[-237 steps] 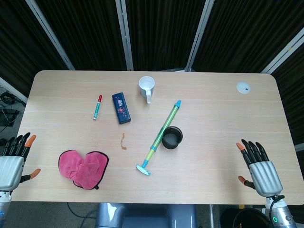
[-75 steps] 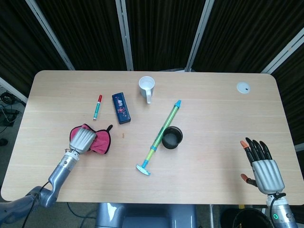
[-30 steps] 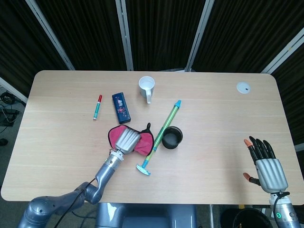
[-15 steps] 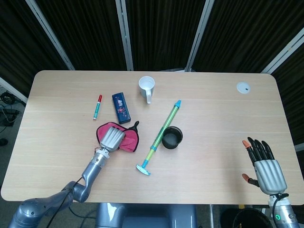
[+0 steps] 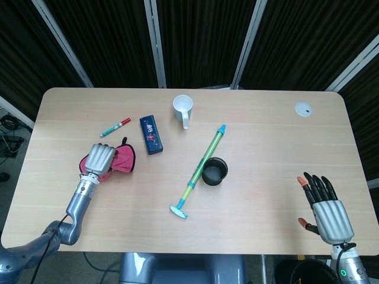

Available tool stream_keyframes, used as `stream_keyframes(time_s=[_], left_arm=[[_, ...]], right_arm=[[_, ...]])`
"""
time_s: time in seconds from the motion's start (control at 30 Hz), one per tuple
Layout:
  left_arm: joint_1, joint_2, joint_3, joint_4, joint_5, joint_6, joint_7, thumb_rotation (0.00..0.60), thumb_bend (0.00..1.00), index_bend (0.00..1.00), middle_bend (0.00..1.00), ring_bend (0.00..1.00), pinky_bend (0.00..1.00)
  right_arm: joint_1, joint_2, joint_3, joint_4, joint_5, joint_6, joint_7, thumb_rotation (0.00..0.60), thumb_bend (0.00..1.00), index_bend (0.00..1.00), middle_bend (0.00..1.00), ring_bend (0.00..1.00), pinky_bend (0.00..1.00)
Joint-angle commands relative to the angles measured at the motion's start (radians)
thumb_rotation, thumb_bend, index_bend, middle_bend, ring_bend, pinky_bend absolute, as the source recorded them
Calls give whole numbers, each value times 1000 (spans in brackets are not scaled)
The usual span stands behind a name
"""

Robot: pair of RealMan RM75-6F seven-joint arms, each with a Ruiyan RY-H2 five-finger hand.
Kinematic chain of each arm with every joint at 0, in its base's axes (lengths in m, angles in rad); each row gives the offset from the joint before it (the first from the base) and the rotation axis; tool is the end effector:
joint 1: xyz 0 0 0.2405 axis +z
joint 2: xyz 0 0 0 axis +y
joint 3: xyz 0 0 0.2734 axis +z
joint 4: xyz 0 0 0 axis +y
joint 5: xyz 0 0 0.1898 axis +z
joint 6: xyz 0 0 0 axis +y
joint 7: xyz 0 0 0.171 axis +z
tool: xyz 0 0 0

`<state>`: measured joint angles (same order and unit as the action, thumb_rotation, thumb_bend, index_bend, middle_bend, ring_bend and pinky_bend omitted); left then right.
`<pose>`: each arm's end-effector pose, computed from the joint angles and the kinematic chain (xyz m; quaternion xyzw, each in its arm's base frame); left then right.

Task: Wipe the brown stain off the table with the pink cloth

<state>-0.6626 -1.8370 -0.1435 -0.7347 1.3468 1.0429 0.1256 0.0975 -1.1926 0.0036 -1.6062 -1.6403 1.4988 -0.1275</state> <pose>-0.2499 0.4049 -0.0246 -0.7206 -0.2862 -0.3275 0.5399 -0.2925 -0.2003 0.1477 0.6542 -0.3404 0.3924 0.5497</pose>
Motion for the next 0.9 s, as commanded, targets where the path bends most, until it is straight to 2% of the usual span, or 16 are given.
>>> stream_keyframes(time_s=[0.03,0.23,0.53,0.67,0.9], left_arm=[[-9,84,-62,-138,-1,80,-14,600,449,888,645,567,566],[-15,214,-130,-358,-14,144,59,600,451,888,644,567,566],[-18,357,-206,-527,-44,186,100,600,450,888,644,567,567],[-12,382,-202,-570,-55,182,106,600,451,888,645,566,567],[4,365,-146,-573,-37,180,110,600,450,888,642,567,566]], right_arm=[[0,-1,-3,-5,-11,5,-6,600,0,0,0,0,0],[0,-2,-8,-10,-25,8,-13,600,0,0,0,0,0],[-3,-2,-11,-14,-34,13,-22,600,0,0,0,0,0],[-2,-4,-12,-16,-37,12,-26,600,0,0,0,0,0],[-2,-5,-13,-15,-39,11,-26,600,0,0,0,0,0]])
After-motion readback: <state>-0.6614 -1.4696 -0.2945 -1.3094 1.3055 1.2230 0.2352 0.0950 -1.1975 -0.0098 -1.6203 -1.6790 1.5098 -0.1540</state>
